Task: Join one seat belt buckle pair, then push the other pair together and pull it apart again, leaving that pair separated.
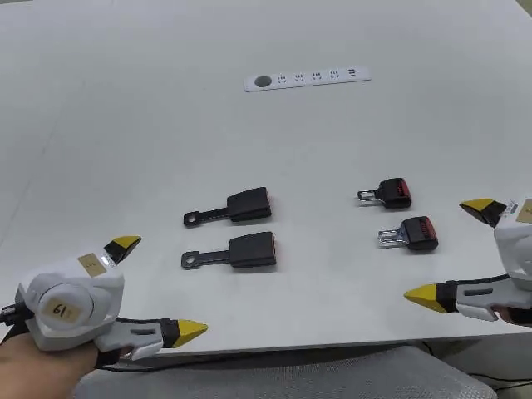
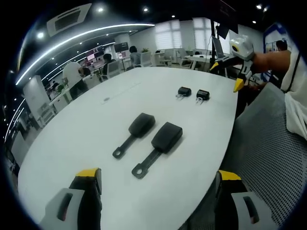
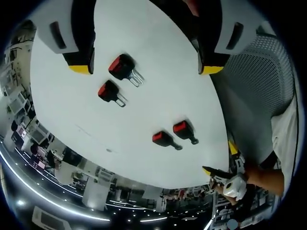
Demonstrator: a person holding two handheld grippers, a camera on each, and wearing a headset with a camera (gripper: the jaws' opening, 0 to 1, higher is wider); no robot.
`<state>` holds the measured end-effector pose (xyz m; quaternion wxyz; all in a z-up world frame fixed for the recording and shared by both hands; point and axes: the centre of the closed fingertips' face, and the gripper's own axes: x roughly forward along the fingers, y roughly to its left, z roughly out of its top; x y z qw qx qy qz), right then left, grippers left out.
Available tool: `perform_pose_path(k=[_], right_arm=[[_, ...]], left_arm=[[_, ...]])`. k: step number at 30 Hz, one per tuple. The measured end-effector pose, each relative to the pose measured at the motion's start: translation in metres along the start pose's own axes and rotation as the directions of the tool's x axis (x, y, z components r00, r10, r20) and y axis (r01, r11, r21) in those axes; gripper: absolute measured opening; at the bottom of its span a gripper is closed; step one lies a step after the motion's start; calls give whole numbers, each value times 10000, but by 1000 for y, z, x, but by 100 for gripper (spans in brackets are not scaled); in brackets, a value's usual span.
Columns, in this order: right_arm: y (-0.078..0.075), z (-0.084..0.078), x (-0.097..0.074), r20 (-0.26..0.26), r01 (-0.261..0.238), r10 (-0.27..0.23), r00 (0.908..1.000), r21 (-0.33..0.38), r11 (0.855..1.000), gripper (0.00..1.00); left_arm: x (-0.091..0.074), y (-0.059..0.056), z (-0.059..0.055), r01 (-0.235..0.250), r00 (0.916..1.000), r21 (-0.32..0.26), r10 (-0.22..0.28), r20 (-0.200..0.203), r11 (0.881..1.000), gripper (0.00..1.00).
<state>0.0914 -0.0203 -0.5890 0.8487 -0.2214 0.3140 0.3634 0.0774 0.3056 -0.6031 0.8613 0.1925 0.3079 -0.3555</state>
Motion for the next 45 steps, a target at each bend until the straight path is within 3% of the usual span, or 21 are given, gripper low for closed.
perform_pose_path(k=[3,8,14,16,24,26,28,29,33,40,43,45], right_arm=[[-2,2,-4,178,-14,12,9998,91,10000,88],[-13,-5,-7,-40,-11,11,10000,-12,10000,85],[-22,-11,-10,-117,244,-243,9996,152,9996,85],[-24,-13,-10,-165,248,-245,9996,124,9996,85],[-23,-16,-11,-405,42,-51,9992,-234,9997,81],[-23,-11,-12,-181,-55,48,9998,-398,9992,79],[-21,-4,-13,160,-156,163,9997,-432,9989,80],[-21,-2,-13,193,-154,162,9997,-437,9989,81],[-22,-2,-12,14,-257,258,9997,-544,9982,81],[-24,-5,-10,-314,-411,381,9988,-1018,9940,80],[-23,-4,-7,-332,-595,559,9979,-1196,9910,82],[-24,-3,-6,-285,-616,583,9979,-1311,9895,80]], left_arm=[[2,1,1,-26,10000,-37,26,31,10000,100],[3,6,1,-137,9999,-7,137,79,9999,100],[7,5,-5,78,9999,60,-78,-79,10000,100],[5,3,0,48,10000,81,-48,9,10000,100],[5,2,4,19,10000,139,-20,44,9999,99],[5,-1,6,12,10000,182,-13,41,9998,97],[7,-1,1,-43,9996,323,52,-288,9995,96],[7,-2,3,-32,9996,368,42,-270,9993,96],[5,-1,5,-40,9999,561,49,-155,9984,97],[5,-9,11,213,9998,454,-212,-28,9987,98],[4,-11,10,375,9992,419,-370,-114,9984,98],[3,-11,7,491,9985,572,-477,-255,9972,92]])
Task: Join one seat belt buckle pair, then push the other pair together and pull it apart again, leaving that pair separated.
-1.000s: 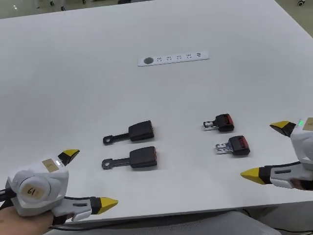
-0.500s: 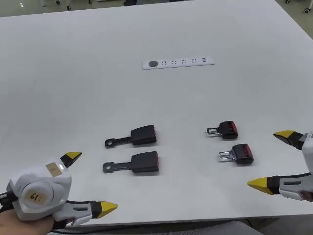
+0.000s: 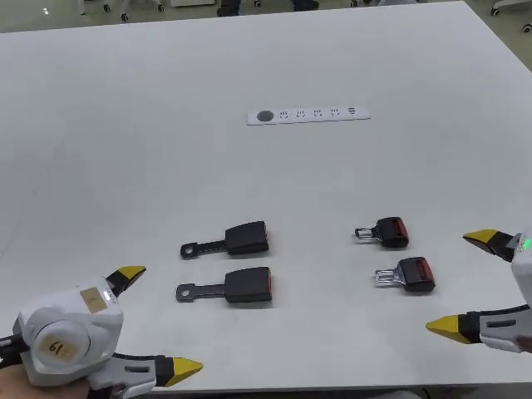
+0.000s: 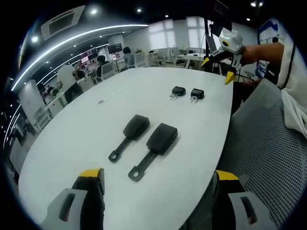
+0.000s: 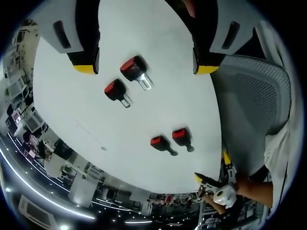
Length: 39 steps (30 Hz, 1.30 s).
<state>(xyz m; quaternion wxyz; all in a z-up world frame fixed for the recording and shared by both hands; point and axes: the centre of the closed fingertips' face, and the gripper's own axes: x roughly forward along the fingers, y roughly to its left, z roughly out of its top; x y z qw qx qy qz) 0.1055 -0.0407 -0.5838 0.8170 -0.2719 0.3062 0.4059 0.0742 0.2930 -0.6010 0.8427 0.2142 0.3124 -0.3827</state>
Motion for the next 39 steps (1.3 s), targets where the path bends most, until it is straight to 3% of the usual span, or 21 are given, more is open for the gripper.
perform_pose_path(k=[2,6,10,15,17,20,22,25,31,33,34,36,39], right_arm=[[-1,0,1,-48,-51,50,10000,-193,9998,81],[-1,1,3,-25,-178,177,9998,-407,9990,82],[-3,-1,6,-115,-233,228,9997,-484,9986,82],[-8,-5,11,-290,-470,456,9985,-519,9975,78],[-7,-6,14,-431,-596,567,9975,-696,9958,75],[-6,-9,21,-704,-918,855,9938,-917,9915,70],[-6,-11,26,-824,-1106,1021,9914,-1059,9882,68],[-6,-14,33,-1047,-1310,1184,9874,-1234,9837,64],[-3,-18,46,-1495,-1816,1553,9765,-1817,9664,60],[-2,-23,50,-1756,-2025,1676,9701,-2047,9576,59],[-1,-24,53,-1785,-2129,1775,9678,-2037,9556,59],[2,-28,58,-1981,-2452,2034,9588,-2167,9449,55],[0,-32,66,-2072,-2540,2086,9558,-2244,9408,54]], left_arm=[[-1,2,-1,-34,10000,-25,34,-54,10000,89],[-2,5,2,-122,9999,-188,124,109,9997,93],[-2,7,0,-121,9999,-343,120,-21,9993,95],[1,12,0,-25,9999,24,25,-142,10000,92],[5,13,1,67,9998,88,-66,-172,9999,90],[14,10,3,679,9968,268,-667,-446,9973,79],[21,8,4,1039,9932,621,-1002,-594,9927,74],[31,0,15,1594,9872,627,-1585,-194,9852,72],[51,-4,13,2091,9764,1479,-1980,-865,9667,63],[56,-8,14,2421,9682,1581,-2278,-1032,9573,56],[60,-16,17,2786,9584,1697,-2623,-1123,9453,53],[67,-17,22,2900,9557,2032,-2719,-1125,9352,51],[76,-17,24,3019,9519,2290,-2793,-1264,9254,50]])
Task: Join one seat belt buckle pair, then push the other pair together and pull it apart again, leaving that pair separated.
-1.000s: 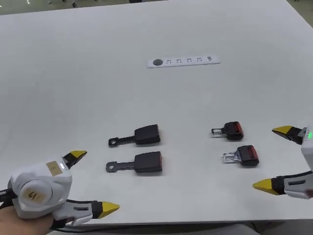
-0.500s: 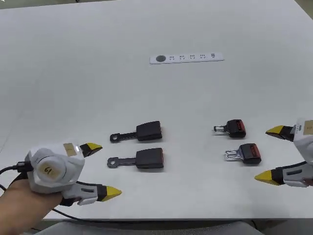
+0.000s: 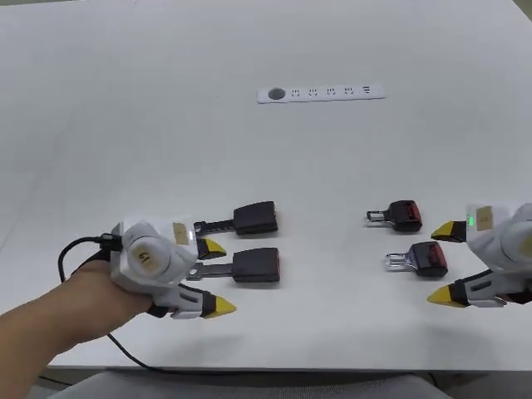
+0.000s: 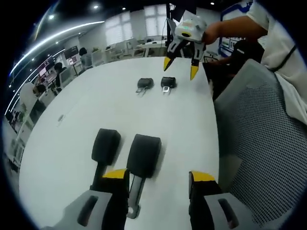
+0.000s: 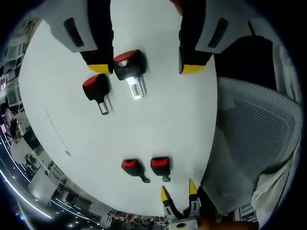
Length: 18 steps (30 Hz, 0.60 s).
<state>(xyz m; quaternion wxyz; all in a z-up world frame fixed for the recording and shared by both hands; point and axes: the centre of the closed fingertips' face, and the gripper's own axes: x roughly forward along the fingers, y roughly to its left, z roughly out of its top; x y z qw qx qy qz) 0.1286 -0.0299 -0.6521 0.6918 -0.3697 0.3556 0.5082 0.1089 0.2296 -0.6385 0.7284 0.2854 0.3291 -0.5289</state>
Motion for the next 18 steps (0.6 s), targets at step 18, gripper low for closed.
perform_pose_path(k=[18], right_arm=[[-27,-19,23,-620,-909,886,9941,-349,9952,39]], left_arm=[[28,26,6,415,9977,384,-393,-545,9984,44]])
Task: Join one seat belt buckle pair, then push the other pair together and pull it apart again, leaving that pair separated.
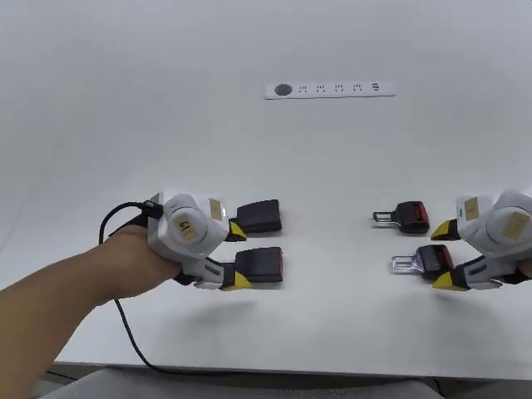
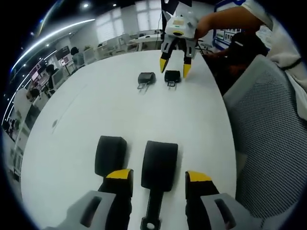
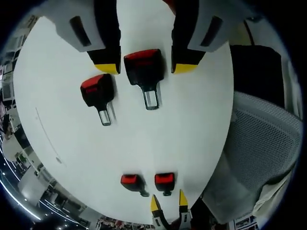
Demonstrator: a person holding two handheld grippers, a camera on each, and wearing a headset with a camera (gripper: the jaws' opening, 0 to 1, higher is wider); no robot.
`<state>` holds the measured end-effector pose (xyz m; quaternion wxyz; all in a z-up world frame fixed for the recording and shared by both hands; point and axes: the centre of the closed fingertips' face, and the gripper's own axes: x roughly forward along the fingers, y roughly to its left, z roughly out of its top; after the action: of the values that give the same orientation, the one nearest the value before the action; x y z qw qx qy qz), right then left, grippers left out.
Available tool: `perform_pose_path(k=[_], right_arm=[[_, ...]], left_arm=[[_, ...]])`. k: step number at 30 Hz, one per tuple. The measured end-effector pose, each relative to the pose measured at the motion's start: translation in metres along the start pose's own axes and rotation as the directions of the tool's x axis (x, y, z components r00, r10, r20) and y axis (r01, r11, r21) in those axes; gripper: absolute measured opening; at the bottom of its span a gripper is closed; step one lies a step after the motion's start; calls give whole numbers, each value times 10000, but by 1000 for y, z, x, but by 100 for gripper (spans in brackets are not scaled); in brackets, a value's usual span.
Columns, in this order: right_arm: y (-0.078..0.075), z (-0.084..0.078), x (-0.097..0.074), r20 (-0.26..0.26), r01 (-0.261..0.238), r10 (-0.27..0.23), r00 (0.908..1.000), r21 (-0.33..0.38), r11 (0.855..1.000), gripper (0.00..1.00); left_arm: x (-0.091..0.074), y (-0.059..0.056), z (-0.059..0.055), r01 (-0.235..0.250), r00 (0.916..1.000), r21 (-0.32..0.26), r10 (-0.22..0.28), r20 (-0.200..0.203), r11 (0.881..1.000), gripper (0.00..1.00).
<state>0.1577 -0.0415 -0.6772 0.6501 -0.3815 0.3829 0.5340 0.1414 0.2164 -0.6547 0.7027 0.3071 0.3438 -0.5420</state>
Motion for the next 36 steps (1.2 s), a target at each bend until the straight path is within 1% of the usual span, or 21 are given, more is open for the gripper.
perform_pose_path(k=[1,2,5,7,8,9,12,15,16,17,18,21,23,24,27,28,29,31,33,36], right_arm=[[-3,-3,2,-10,17,-17,10000,4,10000,38],[-4,-5,4,-55,-93,93,9999,62,9999,38],[-3,-10,10,-123,-468,471,9988,261,9986,36],[-4,-11,13,-136,-526,529,9985,218,9984,37],[-2,-12,15,-153,-703,707,9974,219,9973,36],[-2,-11,14,-157,-681,684,9975,181,9975,36],[-2,-11,15,-160,-877,880,9960,186,9960,36],[-1,-11,15,-120,-954,956,9953,192,9953,36],[-1,-11,15,-129,-973,975,9952,170,9951,36],[-1,-11,15,-151,-984,986,9950,135,9951,36],[-1,-12,16,-187,-992,994,9949,111,9950,36],[-1,-12,15,-292,-1009,1010,9945,51,9949,35],[-1,-12,15,-341,-1017,1016,9942,6,9948,35],[-1,-12,15,-355,-1014,1015,9942,57,9948,35],[-1,-12,15,-329,-1021,1021,9942,19,9948,35],[-1,-12,15,-311,-1023,1023,9943,9,9948,35],[-1,-12,15,-281,-1026,1025,9943,-4,9947,35],[-1,-12,15,-243,-1031,1030,9944,-33,9947,35],[-1,-11,15,-192,-1025,1025,9946,-10,9947,35],[-2,-11,16,-113,-955,956,9954,58,9954,35]], left_arm=[[2,-1,3,110,9999,62,-110,5,9999,43],[4,-1,4,193,9998,45,-193,40,9998,43],[10,-2,2,462,9989,86,-461,-124,9989,41],[12,-1,1,552,9983,60,-551,-180,9985,39],[14,0,1,659,9977,111,-657,-180,9978,39],[15,0,2,713,9973,158,-710,-203,9973,38],[18,0,3,817,9964,335,-808,-261,9961,37],[21,0,-1,976,9942,488,-952,-492,9940,33],[22,-2,-2,1060,9927,655,-1018,-650,9922,32],[22,-1,-2,1012,9932,911,-953,-674,9907,32],[23,-3,-2,1030,9929,870,-971,-693,9909,32],[25,-3,-4,1103,9918,949,-1034,-750,9894,33],[28,-4,-8,1157,9900,1244,-1042,-951,9855,33],[30,-3,-11,1151,9887,1488,-987,-1130,9821,33],[32,-4,-14,1099,9879,1716,-885,-1277,9790,34],[32,-4,-12,1148,9884,1651,-959,-1181,9796,34],[30,-1,-13,1131,9892,1409,-981,-1090,9835,34],[30,0,-15,1155,9899,1404,-1023,-980,9833,33],[30,0,-15,1193,9896,1415,-1062,-969,9827,33],[31,0,-16,1231,9882,1429,-1081,-1090,9821,33]])
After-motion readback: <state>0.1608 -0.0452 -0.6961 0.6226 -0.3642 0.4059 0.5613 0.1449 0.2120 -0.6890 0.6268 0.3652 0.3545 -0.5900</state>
